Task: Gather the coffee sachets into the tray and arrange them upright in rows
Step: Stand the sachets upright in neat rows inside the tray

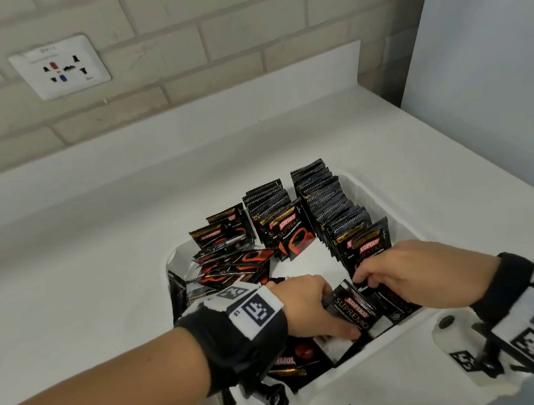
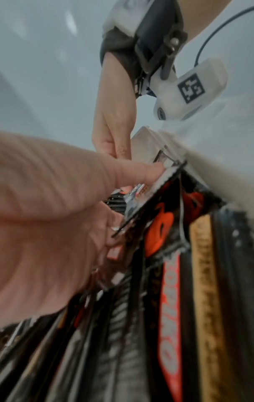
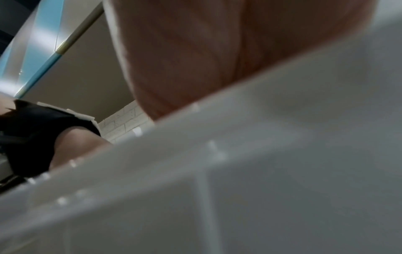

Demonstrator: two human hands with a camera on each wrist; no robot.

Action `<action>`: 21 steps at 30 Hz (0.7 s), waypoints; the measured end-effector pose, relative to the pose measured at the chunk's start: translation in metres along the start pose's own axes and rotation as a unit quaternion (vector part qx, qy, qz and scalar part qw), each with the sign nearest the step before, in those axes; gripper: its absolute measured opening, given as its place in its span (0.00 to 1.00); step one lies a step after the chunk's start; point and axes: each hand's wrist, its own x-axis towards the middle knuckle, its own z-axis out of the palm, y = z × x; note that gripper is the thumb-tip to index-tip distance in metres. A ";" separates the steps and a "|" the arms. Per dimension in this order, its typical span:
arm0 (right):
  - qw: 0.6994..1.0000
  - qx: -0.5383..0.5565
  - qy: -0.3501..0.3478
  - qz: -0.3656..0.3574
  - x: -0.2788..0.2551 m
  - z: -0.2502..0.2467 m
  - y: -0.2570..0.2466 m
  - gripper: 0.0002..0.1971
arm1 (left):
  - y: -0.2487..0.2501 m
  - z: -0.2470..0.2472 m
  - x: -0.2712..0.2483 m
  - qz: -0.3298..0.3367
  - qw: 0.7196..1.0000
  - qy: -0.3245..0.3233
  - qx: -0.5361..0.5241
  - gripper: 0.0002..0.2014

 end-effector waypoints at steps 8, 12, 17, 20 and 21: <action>1.000 0.013 0.019 -0.004 0.006 0.003 0.000 0.18 | 0.004 0.008 0.006 -0.011 0.994 0.031 0.109 0.31; 0.999 0.017 0.036 -0.004 0.007 0.004 -0.001 0.18 | 0.005 0.016 0.007 0.003 0.992 0.039 0.124 0.33; 0.999 0.010 0.050 0.001 0.005 0.006 -0.003 0.17 | 0.005 0.015 0.005 -0.005 0.993 0.031 0.113 0.33; 0.999 0.008 0.052 0.003 0.006 0.006 -0.003 0.17 | 0.005 0.014 0.005 -0.023 0.994 0.014 0.102 0.32; 0.999 0.008 0.052 0.003 0.006 0.005 -0.002 0.17 | 0.005 0.014 0.006 -0.027 0.994 0.011 0.103 0.33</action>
